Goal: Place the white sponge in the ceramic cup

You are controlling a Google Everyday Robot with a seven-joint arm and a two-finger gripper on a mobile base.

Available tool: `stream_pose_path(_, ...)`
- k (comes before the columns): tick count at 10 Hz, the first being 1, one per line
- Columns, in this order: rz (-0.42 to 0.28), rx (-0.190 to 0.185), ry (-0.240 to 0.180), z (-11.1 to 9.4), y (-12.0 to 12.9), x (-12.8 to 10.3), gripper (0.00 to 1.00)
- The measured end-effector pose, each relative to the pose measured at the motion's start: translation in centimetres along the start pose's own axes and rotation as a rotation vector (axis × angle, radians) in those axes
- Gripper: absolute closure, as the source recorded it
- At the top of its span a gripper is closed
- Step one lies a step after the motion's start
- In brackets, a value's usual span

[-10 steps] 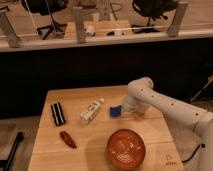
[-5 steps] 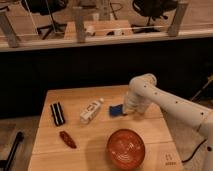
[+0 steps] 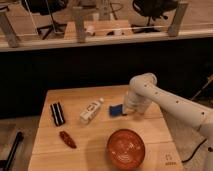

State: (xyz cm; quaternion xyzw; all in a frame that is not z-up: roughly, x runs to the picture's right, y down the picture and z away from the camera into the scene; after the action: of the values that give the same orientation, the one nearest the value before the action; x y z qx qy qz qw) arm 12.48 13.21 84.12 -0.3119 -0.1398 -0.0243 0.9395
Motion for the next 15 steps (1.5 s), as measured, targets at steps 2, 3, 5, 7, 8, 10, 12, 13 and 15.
stream_pose_path(2, -0.001, -0.004, -0.004, -0.1, 0.2, 0.0, 0.94)
stream_pose_path(3, -0.003, -0.005, -0.006, -0.1, 0.2, -0.3, 0.94)
stream_pose_path(5, 0.002, -0.002, -0.014, -0.4, 0.3, -0.1, 0.86)
stream_pose_path(7, 0.003, -0.003, -0.020, -0.6, 0.5, -0.1, 0.73)
stream_pose_path(8, 0.003, -0.004, -0.023, -0.7, 0.5, -0.1, 0.72)
stream_pose_path(10, 0.008, -0.001, -0.031, -0.8, 0.6, -0.1, 0.72)
stream_pose_path(12, 0.010, -0.001, -0.037, -1.1, 0.8, 0.0, 0.79)
stream_pose_path(13, 0.011, 0.000, -0.041, -1.1, 0.8, 0.0, 0.79)
stream_pose_path(15, 0.017, 0.003, -0.050, -1.0, 0.9, 0.0, 0.62)
